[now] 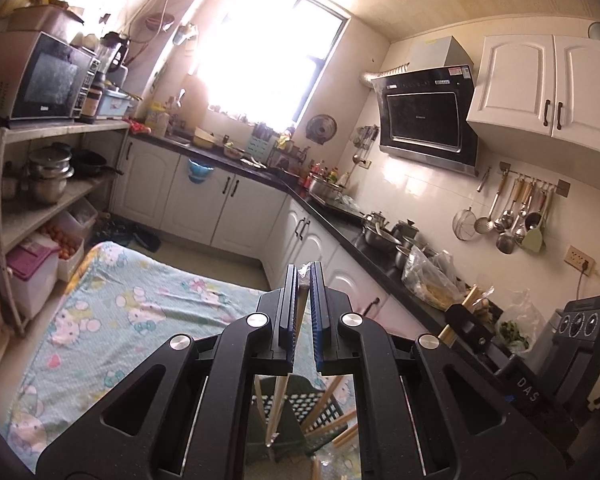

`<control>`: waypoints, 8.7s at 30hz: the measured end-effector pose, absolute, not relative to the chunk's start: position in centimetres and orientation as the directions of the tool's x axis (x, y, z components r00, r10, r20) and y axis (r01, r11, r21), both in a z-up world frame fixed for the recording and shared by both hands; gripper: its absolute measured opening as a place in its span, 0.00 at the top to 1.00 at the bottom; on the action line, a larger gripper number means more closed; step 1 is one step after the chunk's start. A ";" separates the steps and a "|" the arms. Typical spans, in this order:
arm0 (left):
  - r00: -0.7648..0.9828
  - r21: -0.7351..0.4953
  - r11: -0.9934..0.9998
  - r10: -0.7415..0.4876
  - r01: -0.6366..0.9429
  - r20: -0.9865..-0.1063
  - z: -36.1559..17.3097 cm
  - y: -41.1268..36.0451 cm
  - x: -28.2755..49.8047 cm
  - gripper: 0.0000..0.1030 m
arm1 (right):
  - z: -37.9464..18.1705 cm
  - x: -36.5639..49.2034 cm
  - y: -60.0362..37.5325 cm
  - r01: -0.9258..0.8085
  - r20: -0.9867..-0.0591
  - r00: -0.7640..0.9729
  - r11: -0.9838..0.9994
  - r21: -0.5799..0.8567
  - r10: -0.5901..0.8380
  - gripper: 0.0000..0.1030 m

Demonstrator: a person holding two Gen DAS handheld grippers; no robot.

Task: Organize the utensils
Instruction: 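Lower both held chopsticks into the basket compartments, then open the right tool over the basket while the left tool releases its chopstick, then withdraw both open tools from the basket down to the loose chopsticks, then close the left tool on a loose chopstick while the right tool grasps another, then lift the held chopsticks with both tools and carry them over the basket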

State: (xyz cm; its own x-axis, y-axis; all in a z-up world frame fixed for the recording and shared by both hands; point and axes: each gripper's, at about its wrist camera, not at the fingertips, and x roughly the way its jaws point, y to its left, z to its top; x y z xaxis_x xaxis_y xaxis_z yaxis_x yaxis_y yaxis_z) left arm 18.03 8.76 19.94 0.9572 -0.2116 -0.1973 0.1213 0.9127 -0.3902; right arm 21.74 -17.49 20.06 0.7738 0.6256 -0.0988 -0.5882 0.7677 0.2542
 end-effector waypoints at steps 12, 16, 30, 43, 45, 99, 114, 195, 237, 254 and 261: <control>0.960 -0.396 0.916 -0.168 0.068 -0.223 17.0 9.3 19.9 0.97 | 17.5 24.8 -16.3 -0.550 -0.122 0.800 0.800 0.241 0.587 0.94; 0.959 -0.394 0.917 -0.162 0.059 -0.233 15.8 9.4 20.5 0.97 | 16.2 25.7 -16.1 -0.534 -0.126 0.809 0.807 0.252 0.575 0.94; 0.945 -0.425 0.904 -0.178 0.047 -0.275 11.7 9.7 21.5 0.97 | 12.5 27.4 -14.6 -0.519 -0.140 0.818 0.821 0.237 0.557 0.94; 0.932 -0.423 0.905 -0.190 0.044 -0.309 9.4 9.1 21.5 0.97 | 10.3 27.6 -13.6 -0.505 -0.143 0.834 0.842 0.190 0.533 0.93; 0.931 -0.420 0.906 -0.187 0.041 -0.314 9.2 9.1 21.5 0.97 | 10.0 27.6 -13.6 -0.502 -0.147 0.835 0.844 0.190 0.530 0.93; 0.901 -0.458 0.889 -0.202 0.004 -0.384 6.6 9.7 16.1 0.27 | 6.2 21.5 -18.6 -0.393 -0.345 0.808 0.873 0.290 0.478 0.48; 0.880 -0.440 0.898 -0.195 -0.018 -0.433 5.2 9.5 14.6 0.11 | 4.9 19.8 -18.9 -0.397 -0.394 0.786 0.877 0.272 0.477 0.37; 0.619 -0.182 0.983 -0.125 -0.030 -0.775 -6.9 3.9 12.3 0.57 | -2.6 19.2 -18.0 -0.435 -0.651 0.591 0.867 0.241 0.477 0.35; 0.603 -0.299 0.947 -0.170 -0.120 -0.779 -7.4 7.9 17.5 0.87 | -5.9 26.7 -19.4 -0.264 -0.727 0.549 0.911 0.317 0.412 0.90; 0.679 -0.389 0.916 -0.223 -0.100 -0.700 -3.7 9.0 16.0 0.96 | -0.6 22.5 -19.8 -0.389 -0.582 0.572 0.816 0.428 0.578 0.93; 0.749 -0.392 0.919 -0.232 -0.041 -0.621 0.7 8.2 14.8 0.97 | 2.8 20.9 -19.8 -0.448 -0.509 0.601 0.787 0.424 0.616 0.94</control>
State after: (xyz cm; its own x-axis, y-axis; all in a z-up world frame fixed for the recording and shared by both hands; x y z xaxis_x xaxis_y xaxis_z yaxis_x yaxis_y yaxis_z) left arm 14.82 8.23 0.74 0.7487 -0.2320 -0.6210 -0.0407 0.9189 -0.3923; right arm 20.93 -19.79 2.77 0.6014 0.6161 -0.5086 -0.4482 0.7872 0.4236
